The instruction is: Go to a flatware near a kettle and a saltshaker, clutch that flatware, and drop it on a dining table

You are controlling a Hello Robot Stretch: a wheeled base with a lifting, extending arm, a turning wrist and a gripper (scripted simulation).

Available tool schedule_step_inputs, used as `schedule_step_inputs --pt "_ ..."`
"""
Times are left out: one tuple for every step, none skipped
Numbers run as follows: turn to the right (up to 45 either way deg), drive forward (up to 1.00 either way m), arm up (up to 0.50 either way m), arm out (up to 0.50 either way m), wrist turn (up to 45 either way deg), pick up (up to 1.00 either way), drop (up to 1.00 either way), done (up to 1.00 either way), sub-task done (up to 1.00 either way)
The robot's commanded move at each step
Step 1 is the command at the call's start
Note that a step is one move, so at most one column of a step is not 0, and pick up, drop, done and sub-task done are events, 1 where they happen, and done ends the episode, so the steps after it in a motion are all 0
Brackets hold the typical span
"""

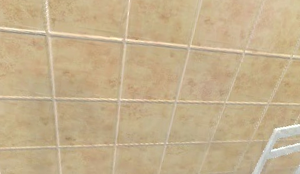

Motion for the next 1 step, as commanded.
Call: schedule_step_inputs --pt "0.0 0.0 0.04 0.0 0.0 0.0 0.0 0.0 0.0"
